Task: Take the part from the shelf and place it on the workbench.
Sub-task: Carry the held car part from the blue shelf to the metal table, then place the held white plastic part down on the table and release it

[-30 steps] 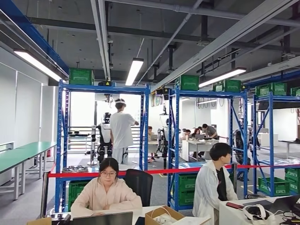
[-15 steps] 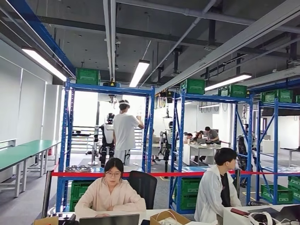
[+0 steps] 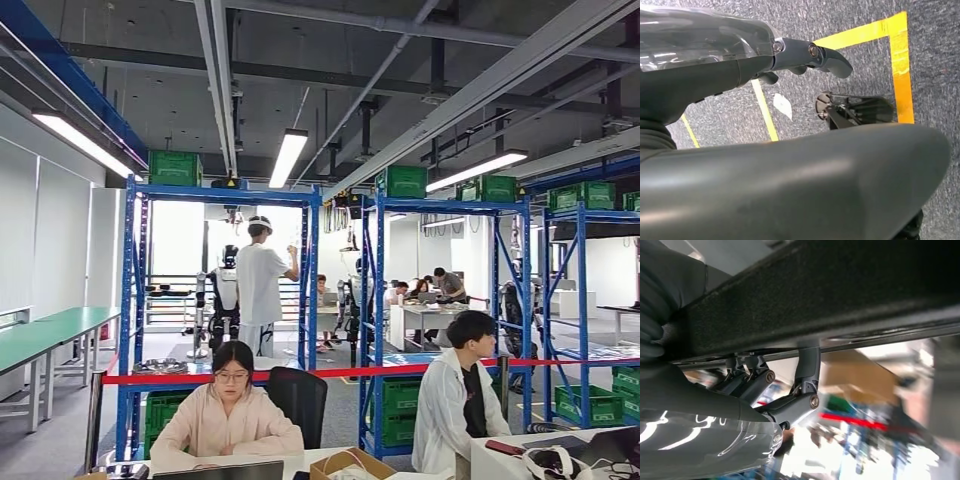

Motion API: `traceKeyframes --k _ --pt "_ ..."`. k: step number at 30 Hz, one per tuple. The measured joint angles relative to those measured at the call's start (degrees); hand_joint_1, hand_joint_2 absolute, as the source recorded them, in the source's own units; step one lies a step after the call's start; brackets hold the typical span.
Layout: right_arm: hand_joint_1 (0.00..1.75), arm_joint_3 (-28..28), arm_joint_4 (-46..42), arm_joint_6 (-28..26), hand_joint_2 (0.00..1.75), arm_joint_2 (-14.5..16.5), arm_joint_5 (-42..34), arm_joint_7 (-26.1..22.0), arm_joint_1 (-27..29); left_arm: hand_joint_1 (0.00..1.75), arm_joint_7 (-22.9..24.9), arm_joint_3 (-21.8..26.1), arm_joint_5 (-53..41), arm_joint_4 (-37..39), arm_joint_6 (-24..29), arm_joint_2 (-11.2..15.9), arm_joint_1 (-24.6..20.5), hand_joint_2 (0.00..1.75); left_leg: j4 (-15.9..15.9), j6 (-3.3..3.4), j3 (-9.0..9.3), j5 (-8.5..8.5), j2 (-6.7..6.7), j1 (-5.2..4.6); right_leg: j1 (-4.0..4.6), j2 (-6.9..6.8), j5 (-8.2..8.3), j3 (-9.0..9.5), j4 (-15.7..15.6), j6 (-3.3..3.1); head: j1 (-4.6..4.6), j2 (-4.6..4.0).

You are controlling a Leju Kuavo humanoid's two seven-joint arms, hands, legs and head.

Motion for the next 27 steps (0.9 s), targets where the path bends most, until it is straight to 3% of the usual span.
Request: traceKeyframes --k 3,5,9,10,12,14,15,16,18,19,23,25,27 --pt "1.75 -1.05 1.72 -0.08 1.75 -0.97 0.24 1.32 0.64 0.00 -0.43 -0.19 0.14 0.01 0.04 -0.01 -0.03 1.75 -9.18 -0.33 3.91 5.05 0.11 0.21 -0.19 0.23 -0.92 -0.23 1.32 0.77 0.03 0.00" --pt "1.75 -2.19 2.48 -0.14 1.75 -1.52 -0.01 1.65 0.97 0.00 -0.72 -0.47 0.38 0.02 0.04 -0.03 -0.23 1.75 -11.61 0.05 5.08 5.36 0.07 0.05 -0.07 0.38 -1.37 -0.67 2.16 1.32 0.01 0.00" --pt "1.75 -5.32 3.63 -0.20 1.75 -2.24 0.08 1.47 2.48 0.00 -1.13 -1.35 0.94 0.03 0.07 -0.05 -0.34 1.75 -11.81 1.25 5.25 5.25 -0.06 0.01 -0.28 0.28 -2.56 -1.16 3.53 2.14 -0.06 0.00" --pt "1.75 -6.04 3.81 -0.22 1.75 -2.29 0.22 1.32 2.79 0.00 -1.22 -1.55 1.03 0.04 0.09 -0.04 -0.41 1.75 -11.86 1.48 5.32 5.26 -0.05 0.09 -0.39 0.24 -3.81 -2.05 5.57 2.43 -0.06 0.00" --pt "1.75 -7.16 4.10 -0.28 1.75 -2.28 0.34 0.86 3.60 0.00 -1.43 -1.81 1.13 0.07 0.19 -0.03 -0.58 1.75 -11.87 1.76 5.40 5.17 -0.04 0.05 -0.62 0.13 -6.94 -5.33 12.59 2.88 -0.06 0.00" --pt "1.75 -7.91 4.31 -0.35 1.75 -2.14 0.32 0.33 4.74 0.00 -1.66 -2.10 1.14 0.08 0.35 -0.02 -0.63 1.75 -11.86 1.92 5.53 5.07 -0.05 -0.01 -0.76 0.12 -8.24 -8.12 17.95 3.01 -0.07 0.00" --pt "1.75 -8.17 4.38 -0.39 1.75 -1.98 0.34 0.05 5.23 0.00 -1.79 -2.30 1.14 0.09 0.45 -0.02 -0.63 1.75 -11.86 1.97 5.60 5.02 -0.08 -0.04 -0.77 0.13 -7.36 -8.21 17.67 2.93 -0.07 0.00" --pt "1.75 -8.40 4.41 -0.44 1.75 -1.74 0.39 -0.22 5.54 0.00 -1.96 -2.49 1.14 0.09 0.55 -0.02 -0.63 1.75 -11.86 1.97 5.67 4.97 -0.11 -0.05 -0.76 0.14 -5.64 -7.26 15.22 2.78 -0.07 0.00" --pt "1.75 -9.01 4.34 -0.69 1.75 -1.04 0.54 -0.95 5.72 0.00 -2.46 -2.84 1.15 0.09 0.75 -0.02 -0.71 1.75 -11.92 1.83 5.80 4.84 -0.17 -0.10 -0.62 0.17 -1.88 -3.83 7.60 2.35 -0.06 0.00" --pt "1.75 -9.37 4.28 -0.83 1.75 -0.60 0.63 -1.38 5.72 0.00 -2.73 -3.00 1.16 0.09 0.81 -0.02 -0.78 1.75 -12.02 1.67 5.82 4.83 -0.17 -0.11 -0.45 0.20 -0.90 -2.48 4.66 2.12 -0.05 0.01" --pt "1.75 -10.48 4.02 -1.08 1.75 0.90 1.45 -3.17 6.32 0.00 -3.77 -3.73 1.38 0.09 0.96 -0.05 -0.87 1.75 -12.67 0.56 6.02 4.90 -0.13 0.07 0.03 0.18 -0.65 -1.16 1.66 1.17 -0.07 0.01" --pt "1.75 -10.99 3.70 -1.19 1.75 1.69 1.94 -4.02 6.76 0.00 -4.11 -4.15 1.66 0.09 0.95 -0.07 -0.83 1.75 -10.95 0.32 5.35 3.44 -0.05 0.02 -0.15 0.10 -0.27 -0.67 0.74 0.47 -0.07 0.00" --pt "0.87 -11.37 3.38 -1.37 0.87 2.52 2.28 -4.93 7.21 0.00 -4.26 -4.52 1.86 0.09 0.93 -0.07 -0.84 1.75 -4.95 0.39 2.57 0.28 0.00 -0.15 -0.18 0.09 -0.17 -0.45 0.42 0.04 -0.07 0.00"
